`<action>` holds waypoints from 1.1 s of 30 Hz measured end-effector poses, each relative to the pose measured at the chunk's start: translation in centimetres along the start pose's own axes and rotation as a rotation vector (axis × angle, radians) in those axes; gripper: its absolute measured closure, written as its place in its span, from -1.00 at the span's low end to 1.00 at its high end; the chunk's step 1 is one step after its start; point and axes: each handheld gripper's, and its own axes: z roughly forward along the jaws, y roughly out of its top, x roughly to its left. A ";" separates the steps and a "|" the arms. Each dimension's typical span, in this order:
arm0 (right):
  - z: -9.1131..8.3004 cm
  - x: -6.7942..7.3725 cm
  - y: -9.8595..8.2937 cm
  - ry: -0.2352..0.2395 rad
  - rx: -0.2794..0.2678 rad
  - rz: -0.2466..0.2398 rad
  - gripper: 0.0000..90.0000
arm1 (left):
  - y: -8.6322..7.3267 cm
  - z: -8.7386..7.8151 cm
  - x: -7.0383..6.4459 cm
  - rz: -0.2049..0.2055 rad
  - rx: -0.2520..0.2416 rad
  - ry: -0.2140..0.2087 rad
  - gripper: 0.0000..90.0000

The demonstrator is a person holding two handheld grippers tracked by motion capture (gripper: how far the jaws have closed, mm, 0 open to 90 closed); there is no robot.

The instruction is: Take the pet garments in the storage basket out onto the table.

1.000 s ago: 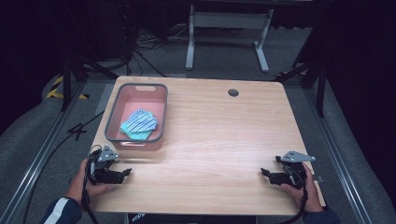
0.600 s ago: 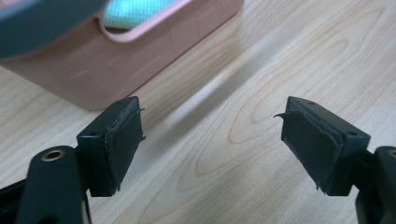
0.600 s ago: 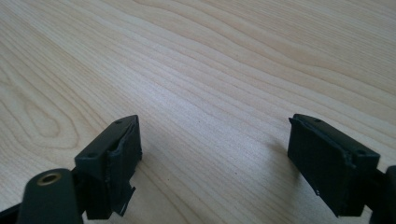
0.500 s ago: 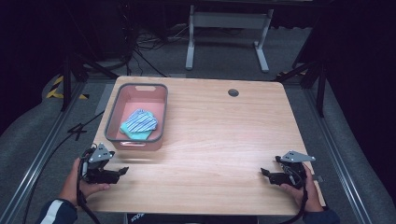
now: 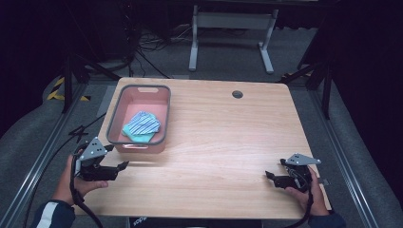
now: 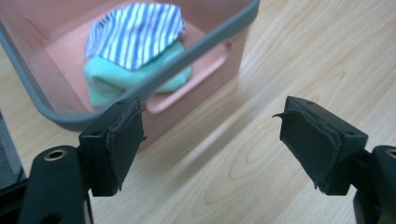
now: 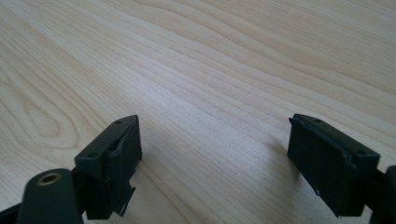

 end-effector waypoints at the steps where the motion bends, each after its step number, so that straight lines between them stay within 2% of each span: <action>1: 0.0 0.0 0.0 0.000 0.000 0.000 -0.60 | 0.5 -0.2 0.0 0.006 -0.001 0.001 -0.51; 2: 0.0 0.0 0.0 0.000 0.000 0.000 -0.60 | 0.5 -0.2 0.0 0.006 -0.001 0.001 -0.51; 4: 0.0 0.0 0.0 0.000 0.000 0.000 -0.60 | 1.9 -0.4 0.0 0.025 -0.017 0.007 -0.52; 8: 0.0 0.0 0.0 0.000 0.000 0.000 -0.60 | 3.0 -0.3 0.1 0.035 -0.023 0.008 -0.56; 13: 0.0 0.0 0.0 0.002 0.000 -0.003 -0.60 | 5.2 0.7 1.2 0.038 -0.014 0.005 -0.57; 15: 0.0 0.0 0.0 0.004 0.000 -0.003 -0.60 | 5.5 0.9 1.5 0.040 -0.009 0.008 -0.57; 19: 0.0 0.0 0.0 0.004 0.000 -0.003 -0.60 | 6.8 2.3 2.3 0.072 0.046 0.003 -0.57; 21: 0.0 0.0 0.0 0.005 0.000 -0.003 -0.60 | 7.3 2.9 2.8 0.072 0.064 0.004 -0.58; 22: 0.0 0.0 0.0 0.006 0.001 -0.003 -0.60 | 7.6 3.3 3.1 0.059 0.062 -0.006 -0.60; 24: 0.0 0.0 0.0 0.006 0.001 -0.003 -0.60 | 8.3 4.1 3.7 0.064 0.089 0.014 -0.60; 27: 0.0 0.0 0.0 0.006 0.001 -0.003 -0.60 | 8.9 5.0 4.4 0.056 0.109 0.006 -0.61; 28: 0.0 0.0 0.0 0.006 0.001 -0.003 -0.60 | 9.4 5.8 4.7 0.059 0.128 0.013 -0.61; 33: 0.0 0.0 0.0 0.006 0.001 -0.004 -0.60 | 10.5 7.6 5.1 0.073 0.176 0.006 -0.61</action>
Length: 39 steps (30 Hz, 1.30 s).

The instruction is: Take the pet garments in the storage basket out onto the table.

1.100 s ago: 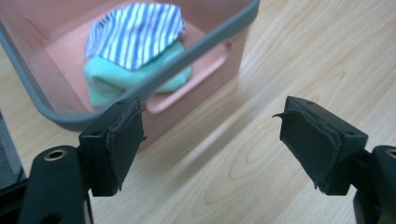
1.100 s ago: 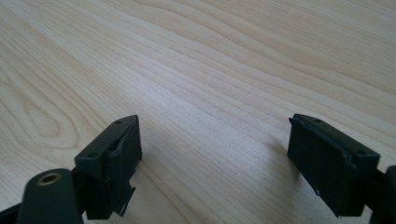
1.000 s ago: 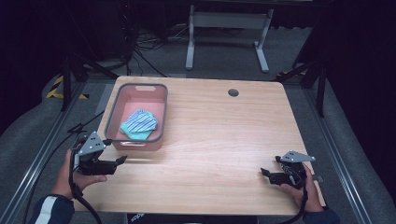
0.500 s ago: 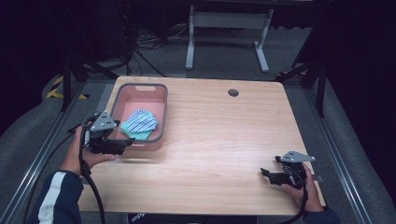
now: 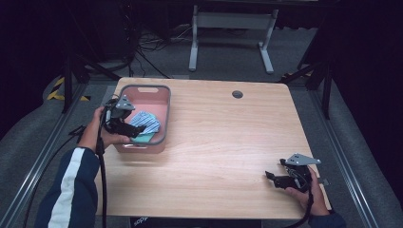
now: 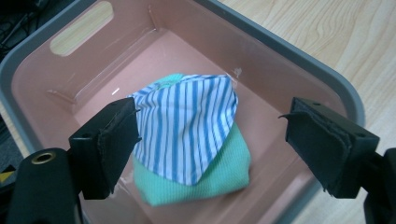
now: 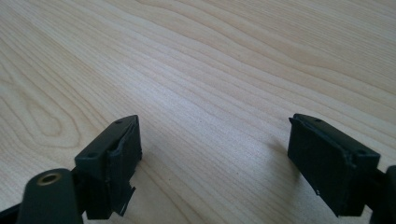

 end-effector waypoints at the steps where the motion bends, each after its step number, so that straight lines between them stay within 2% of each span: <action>1: 0.0 0.0 0.0 0.000 0.000 0.000 -0.60 | 0.2 0.4 0.0 0.010 0.015 0.004 -0.60; 4: 0.0 0.0 0.0 0.000 0.000 0.000 -0.60 | 0.8 1.3 0.2 0.022 0.066 -0.004 -0.58; 6: 0.0 0.0 0.0 0.001 0.000 0.000 -0.60 | 1.0 1.9 0.5 0.024 0.080 -0.013 -0.56; 8: 0.0 0.0 0.0 0.001 0.000 0.000 -0.60 | 1.2 2.6 0.9 0.009 0.110 -0.012 -0.56; 9: 0.0 0.0 0.0 -0.001 -0.001 -0.002 -0.60 | 1.2 3.0 1.1 0.000 0.119 -0.025 -0.58; 11: 0.0 0.1 0.0 -0.006 -0.003 -0.008 -0.60 | 1.3 3.7 1.4 0.005 0.165 -0.034 -0.59; 14: 0.0 0.1 0.0 -0.006 -0.002 -0.006 -0.60 | 1.4 4.8 1.5 0.026 0.229 -0.022 -0.59; 21: 0.0 0.2 0.0 -0.011 -0.005 -0.013 -0.60 | 0.7 7.6 2.4 -0.015 0.353 -0.026 -0.58; 23: 0.0 0.2 0.0 -0.012 -0.005 -0.014 -0.60 | 0.7 8.3 2.5 -0.014 0.389 -0.019 -0.57; 24: 0.0 0.2 0.0 -0.012 -0.005 -0.014 -0.60 | 0.7 8.3 2.5 -0.014 0.389 -0.019 -0.56; 26: 0.0 0.2 0.0 -0.011 -0.005 -0.014 -0.60 | 0.7 9.0 2.6 -0.015 0.427 -0.017 -0.55; 27: 0.0 0.2 0.0 -0.012 -0.005 -0.014 -0.60 | 0.7 9.2 2.6 -0.026 0.435 -0.009 -0.54; 30: 0.0 0.2 0.0 -0.012 -0.005 -0.015 -0.60 | 1.0 9.8 2.5 -0.021 0.469 0.002 -0.48; 31: 0.0 0.2 0.0 -0.013 -0.006 -0.016 -0.60 | 1.0 9.9 2.4 -0.021 0.470 0.016 -0.45; 32: 0.0 0.2 0.0 -0.013 -0.005 -0.017 -0.60 | 1.1 10.0 2.4 -0.025 0.475 0.008 -0.43; 36: -0.1 0.2 0.0 -0.015 -0.007 -0.020 -0.60 | 1.0 10.4 2.4 -0.037 0.505 0.024 -0.28; 39: -0.1 0.4 -0.1 -0.026 -0.012 -0.036 -0.60 | 1.1 10.4 2.3 -0.032 0.503 0.027 -0.18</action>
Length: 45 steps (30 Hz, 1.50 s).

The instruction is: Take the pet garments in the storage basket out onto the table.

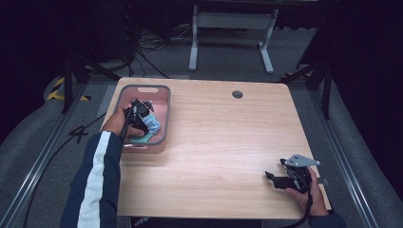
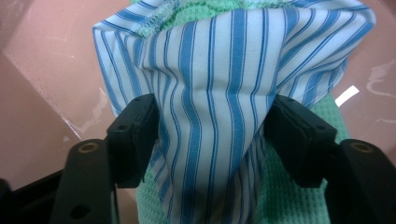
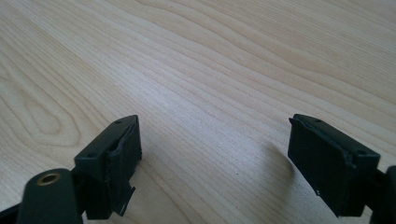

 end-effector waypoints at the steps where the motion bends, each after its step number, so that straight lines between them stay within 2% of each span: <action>1: 0.0 0.0 0.0 0.000 0.000 -0.001 -0.60 | 0.0 0.0 0.1 0.008 -0.006 -0.003 -0.11; 4: 0.0 0.0 0.0 0.001 -0.001 0.000 -0.60 | -0.2 0.1 0.1 0.003 -0.022 0.016 0.19; 8: 0.0 0.0 0.0 0.001 0.000 -0.001 -0.60 | -0.3 -0.1 0.1 0.008 -0.023 0.030 0.44; 12: 0.0 0.0 0.0 0.005 0.000 -0.001 -0.60 | -0.6 -0.3 0.4 -0.012 -0.035 0.026 0.55; 16: 0.0 0.0 0.0 0.010 -0.001 0.003 -0.60 | -1.0 -0.6 0.7 -0.029 -0.075 0.017 0.65; 19: 0.0 0.0 0.0 0.016 0.001 0.005 -0.59 | -1.4 -1.4 0.8 -0.042 -0.104 0.004 0.68; 21: 0.0 -0.1 0.0 0.019 0.001 0.004 -0.59 | -1.5 -1.8 0.7 -0.040 -0.117 0.023 0.69; 25: 0.0 0.0 0.0 0.018 0.001 0.000 -0.59 | -1.9 -2.7 0.7 -0.040 -0.145 0.032 0.71; 31: 0.0 -0.1 0.0 0.021 0.001 0.004 -0.59 | -2.9 -4.7 0.8 -0.060 -0.236 0.043 0.72; 41: 0.0 -0.1 0.0 0.020 0.002 0.003 -0.59 | -4.2 -6.5 1.0 -0.084 -0.335 0.047 0.73; 45: 0.0 -0.1 0.0 0.021 0.001 0.004 -0.59 | -4.5 -7.3 0.8 -0.100 -0.372 0.071 0.73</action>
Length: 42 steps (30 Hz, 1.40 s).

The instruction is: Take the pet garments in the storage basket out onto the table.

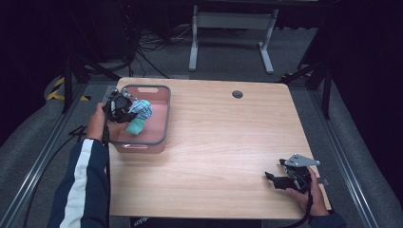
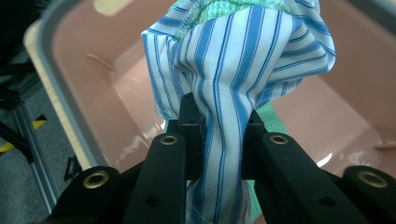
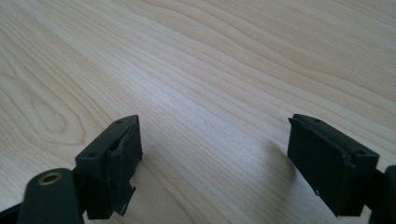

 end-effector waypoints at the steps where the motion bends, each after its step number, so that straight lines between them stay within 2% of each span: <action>1: 0.0 0.0 0.0 -0.001 0.001 0.000 -0.59 | 0.0 -0.4 0.0 -0.004 -0.016 -0.004 0.73; 4: 0.0 0.0 0.0 0.000 0.001 0.000 -0.59 | 0.0 -0.8 -0.1 -0.003 -0.033 -0.007 0.73; 5: 0.0 0.0 0.0 0.000 0.001 0.000 -0.59 | -0.1 -1.2 -0.2 -0.005 -0.062 -0.011 0.73; 7: 0.0 0.0 0.0 0.001 0.002 0.000 -0.59 | 0.0 -1.4 -0.3 -0.004 -0.073 -0.009 0.73; 8: 0.0 0.0 0.0 0.001 0.002 0.000 -0.59 | 0.0 -1.8 -0.6 -0.006 -0.098 -0.020 0.73; 20: 0.0 0.0 0.0 0.002 0.003 0.001 -0.59 | 0.8 -4.1 -2.4 0.053 -0.169 -0.033 0.73; 23: 0.0 0.0 0.0 0.001 0.003 0.001 -0.59 | 1.1 -5.2 -2.8 0.064 -0.207 -0.036 0.73; 24: 0.0 0.0 0.0 0.001 0.002 0.001 -0.59 | 1.1 -5.4 -3.0 0.055 -0.228 -0.043 0.73; 30: 0.0 0.0 0.0 0.002 0.003 0.001 -0.59 | 1.5 -6.3 -4.1 0.097 -0.251 -0.058 0.73; 33: 0.0 0.0 0.0 0.001 0.002 0.000 -0.59 | 1.9 -6.6 -4.4 0.099 -0.267 -0.074 0.73; 37: 0.0 0.0 0.0 0.002 0.002 0.003 -0.59 | 2.2 -6.8 -5.1 0.124 -0.274 -0.077 0.73; 42: 0.0 0.0 0.0 -0.001 0.000 -0.001 -0.59 | 3.0 -7.1 -6.6 0.154 -0.293 -0.080 0.73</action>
